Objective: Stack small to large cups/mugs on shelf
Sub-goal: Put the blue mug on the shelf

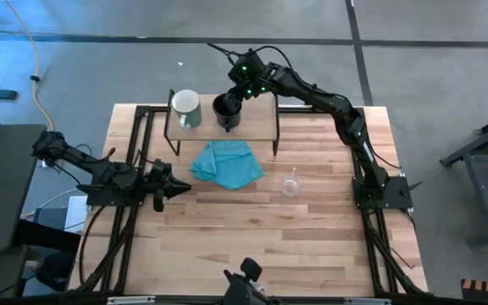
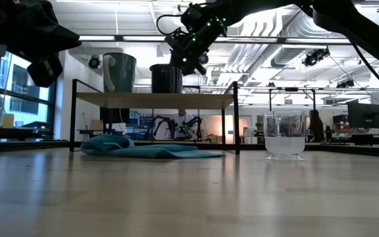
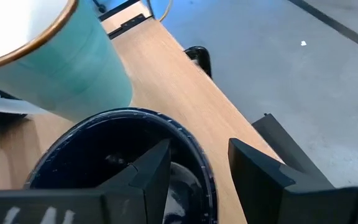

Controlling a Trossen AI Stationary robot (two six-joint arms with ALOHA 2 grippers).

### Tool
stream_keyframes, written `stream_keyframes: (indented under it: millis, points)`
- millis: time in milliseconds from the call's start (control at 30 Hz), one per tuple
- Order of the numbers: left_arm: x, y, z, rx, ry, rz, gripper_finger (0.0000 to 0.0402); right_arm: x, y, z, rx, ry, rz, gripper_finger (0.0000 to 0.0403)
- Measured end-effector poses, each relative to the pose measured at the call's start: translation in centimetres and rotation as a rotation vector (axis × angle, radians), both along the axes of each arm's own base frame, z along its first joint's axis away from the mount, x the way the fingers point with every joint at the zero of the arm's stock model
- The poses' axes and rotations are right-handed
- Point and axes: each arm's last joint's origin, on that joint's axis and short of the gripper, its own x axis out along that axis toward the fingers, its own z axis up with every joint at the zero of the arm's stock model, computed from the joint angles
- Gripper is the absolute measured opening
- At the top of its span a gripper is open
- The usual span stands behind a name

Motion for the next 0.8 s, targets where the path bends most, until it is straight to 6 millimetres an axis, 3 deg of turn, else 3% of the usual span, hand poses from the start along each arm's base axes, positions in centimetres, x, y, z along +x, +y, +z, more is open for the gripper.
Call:
stream_keyframes:
  millis: [800]
  points:
    - [0.00,0.00,0.00,-0.004,-0.001,0.001,0.0026,0.04,0.22,-0.03,0.029,-0.014,0.087,0.0154]
